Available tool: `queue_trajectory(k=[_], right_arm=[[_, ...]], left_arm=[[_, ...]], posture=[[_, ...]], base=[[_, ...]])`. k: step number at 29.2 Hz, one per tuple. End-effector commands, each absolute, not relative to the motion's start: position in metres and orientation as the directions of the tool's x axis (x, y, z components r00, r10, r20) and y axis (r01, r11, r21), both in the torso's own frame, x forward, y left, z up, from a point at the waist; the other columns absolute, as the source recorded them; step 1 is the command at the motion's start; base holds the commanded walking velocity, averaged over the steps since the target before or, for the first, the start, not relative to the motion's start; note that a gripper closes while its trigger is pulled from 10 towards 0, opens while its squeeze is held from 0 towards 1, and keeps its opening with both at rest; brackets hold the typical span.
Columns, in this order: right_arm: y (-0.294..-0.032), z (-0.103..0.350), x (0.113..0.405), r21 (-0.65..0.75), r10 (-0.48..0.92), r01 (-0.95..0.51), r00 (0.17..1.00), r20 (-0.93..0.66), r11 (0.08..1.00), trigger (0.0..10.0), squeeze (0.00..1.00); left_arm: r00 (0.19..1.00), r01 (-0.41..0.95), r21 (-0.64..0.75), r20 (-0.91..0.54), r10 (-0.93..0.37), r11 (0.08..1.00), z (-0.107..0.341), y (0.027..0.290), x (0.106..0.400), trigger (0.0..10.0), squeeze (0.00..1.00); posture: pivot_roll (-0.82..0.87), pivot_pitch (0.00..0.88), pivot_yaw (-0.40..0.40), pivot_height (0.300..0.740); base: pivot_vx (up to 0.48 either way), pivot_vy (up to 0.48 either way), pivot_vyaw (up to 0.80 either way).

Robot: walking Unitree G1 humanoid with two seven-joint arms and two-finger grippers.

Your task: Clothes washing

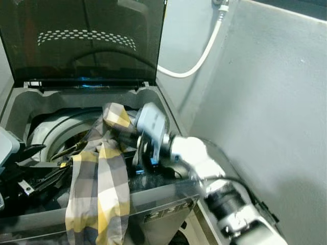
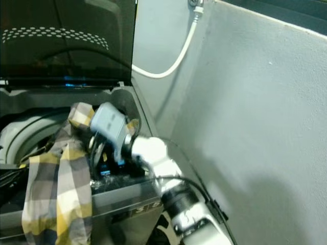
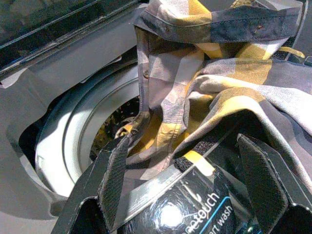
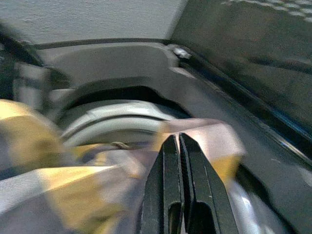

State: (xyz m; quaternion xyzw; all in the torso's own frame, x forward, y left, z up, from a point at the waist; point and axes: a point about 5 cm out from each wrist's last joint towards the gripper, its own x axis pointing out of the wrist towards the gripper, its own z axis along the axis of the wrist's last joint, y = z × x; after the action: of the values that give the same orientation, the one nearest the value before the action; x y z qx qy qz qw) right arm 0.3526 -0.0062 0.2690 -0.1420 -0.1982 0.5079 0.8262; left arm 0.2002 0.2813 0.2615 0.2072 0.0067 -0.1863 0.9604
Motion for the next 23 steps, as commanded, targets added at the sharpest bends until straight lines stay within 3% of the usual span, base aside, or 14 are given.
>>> queue_trajectory(k=[1,4,7,8,9,10,13,20,23], right_arm=[[-0.011,0.268,0.357,-0.412,0.880,-0.778,0.437,0.188,0.474,0.0,0.00],[-0.018,0.274,0.363,-0.399,0.857,-0.758,0.472,0.208,0.515,0.0,0.00],[-0.040,0.292,0.372,-0.324,0.776,-0.706,0.558,0.295,0.630,0.0,0.00],[-0.040,0.292,0.372,-0.324,0.776,-0.706,0.558,0.295,0.630,0.0,0.00],[-0.047,0.297,0.375,-0.286,0.740,-0.685,0.587,0.327,0.670,0.5,0.00],[-0.055,0.303,0.377,-0.230,0.691,-0.659,0.622,0.368,0.716,10.0,0.00],[-0.081,0.311,0.385,-0.006,0.512,-0.569,0.734,0.446,0.822,10.0,0.00],[-0.093,0.306,0.382,0.061,0.422,-0.504,0.777,0.468,0.861,10.0,0.00],[-0.095,0.299,0.376,0.079,0.411,-0.497,0.788,0.457,0.864,10.0,0.00]], left_arm=[[0.922,0.380,0.399,-0.084,-0.379,0.835,0.261,0.276,0.200,10.0,0.00],[0.920,0.382,0.393,-0.072,-0.386,0.837,0.261,0.274,0.201,10.0,0.00],[0.919,0.364,0.365,0.012,-0.395,0.857,0.262,0.253,0.215,10.0,0.00],[0.919,0.364,0.365,0.012,-0.395,0.857,0.262,0.253,0.215,10.0,0.00],[0.920,0.352,0.356,0.041,-0.390,0.866,0.264,0.246,0.221,10.0,0.00],[0.921,0.331,0.349,0.083,-0.380,0.877,0.270,0.238,0.230,10.0,0.00],[0.920,0.215,0.301,0.257,-0.296,0.929,0.300,0.220,0.261,10.0,0.00],[0.935,0.133,0.195,0.299,-0.188,0.972,0.318,0.205,0.291,10.0,0.00],[0.906,0.166,0.239,0.346,-0.243,0.957,0.328,0.186,0.303,10.0,0.00]], posture=[[0.08,0.036,-0.115,0.740],[0.08,0.031,-0.114,0.740],[0.09,0.027,-0.118,0.740],[0.09,0.027,-0.118,0.740],[0.09,0.027,-0.118,0.740],[0.10,0.026,-0.117,0.740],[0.09,0.021,-0.099,0.740],[0.06,0.011,-0.063,0.740],[0.05,0.009,-0.048,0.740]], base=[[0.000,0.000,0.00],[0.000,0.000,0.00],[0.000,0.000,0.00],[0.000,0.000,0.00],[0.000,0.000,0.00],[0.000,0.000,0.00],[0.000,0.000,0.00],[0.000,0.000,0.00],[0.000,0.000,0.00]])
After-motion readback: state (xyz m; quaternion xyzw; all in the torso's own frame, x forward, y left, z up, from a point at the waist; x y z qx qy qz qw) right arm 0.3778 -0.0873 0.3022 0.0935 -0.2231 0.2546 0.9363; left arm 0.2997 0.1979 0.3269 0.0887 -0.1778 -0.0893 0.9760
